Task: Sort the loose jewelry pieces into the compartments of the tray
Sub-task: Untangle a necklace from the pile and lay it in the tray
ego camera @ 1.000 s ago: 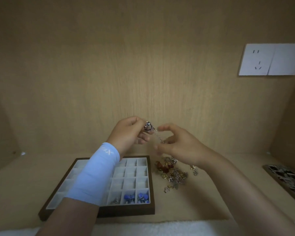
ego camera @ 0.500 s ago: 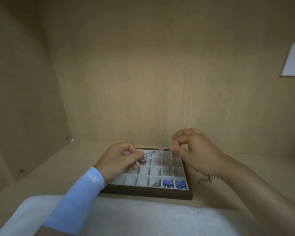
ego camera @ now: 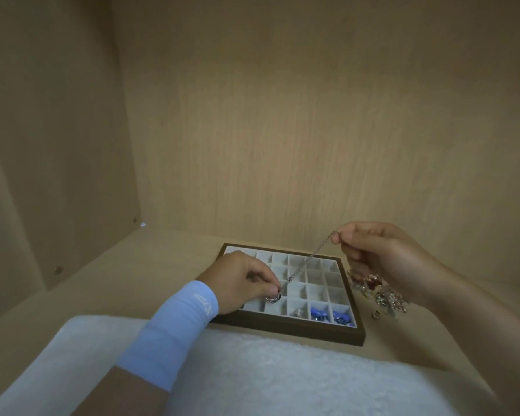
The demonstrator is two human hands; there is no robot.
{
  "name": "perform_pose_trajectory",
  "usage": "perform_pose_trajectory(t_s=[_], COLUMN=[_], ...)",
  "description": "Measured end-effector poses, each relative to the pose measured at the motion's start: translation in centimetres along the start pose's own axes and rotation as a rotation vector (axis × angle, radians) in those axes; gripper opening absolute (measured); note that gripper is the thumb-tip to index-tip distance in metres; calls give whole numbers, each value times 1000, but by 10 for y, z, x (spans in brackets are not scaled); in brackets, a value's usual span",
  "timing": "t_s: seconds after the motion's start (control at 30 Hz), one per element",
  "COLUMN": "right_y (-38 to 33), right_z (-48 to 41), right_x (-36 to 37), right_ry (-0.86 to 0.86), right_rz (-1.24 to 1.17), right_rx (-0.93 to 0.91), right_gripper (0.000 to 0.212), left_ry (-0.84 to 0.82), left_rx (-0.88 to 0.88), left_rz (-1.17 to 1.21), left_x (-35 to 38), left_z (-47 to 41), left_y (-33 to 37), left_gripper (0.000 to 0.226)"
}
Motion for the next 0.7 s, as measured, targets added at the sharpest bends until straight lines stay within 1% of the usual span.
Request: perform_pose_trajectory(t_s=[0.1,0.2,0.23,0.3,0.37,0.43,0.5,0.57,0.7], right_y=[0,-8,-12,-19,-20,-16,-11,-7,-4], right_z=[-6,-16,-19,-25,-31,-35,-36,-37,-33], right_x=[14,31,37,47,53,58,60,57,39], right_ry=[12,-52,-92,-156,-176,-167,-149,-144,-193], right_rz=[158,390,465,582,685,750,758,759,904], right_rx=[-5,-48,-52,-42,-53,-90,-123,-116,-9], right_gripper=[17,15,14,14,14,13,11,8,6], left_ry=[-47,-42,-20,28,19,11,62,105,99], left_rx=[17,32,27,11,39,50,1,-30,-31], left_rz=[-98,-177,-141,67,304,462,528,518,475], left_x=[2,5,5,2,-1,-2,-1,-1,-4], left_z=[1,2,3,2,3,3,2,2,4], left_y=[1,1,2,7,14,20,20,19,16], left_gripper=[4,5,8,19,28,28,26,17,8])
Point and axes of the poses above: each hand's wrist, its own z-axis away from the middle knuckle, its own x-axis out of the palm, y = z × x, the point moved 1 cm from there along -z, towards the middle knuckle, and after that the axes turned 13 degrees about -z, right-handed, at the moved point
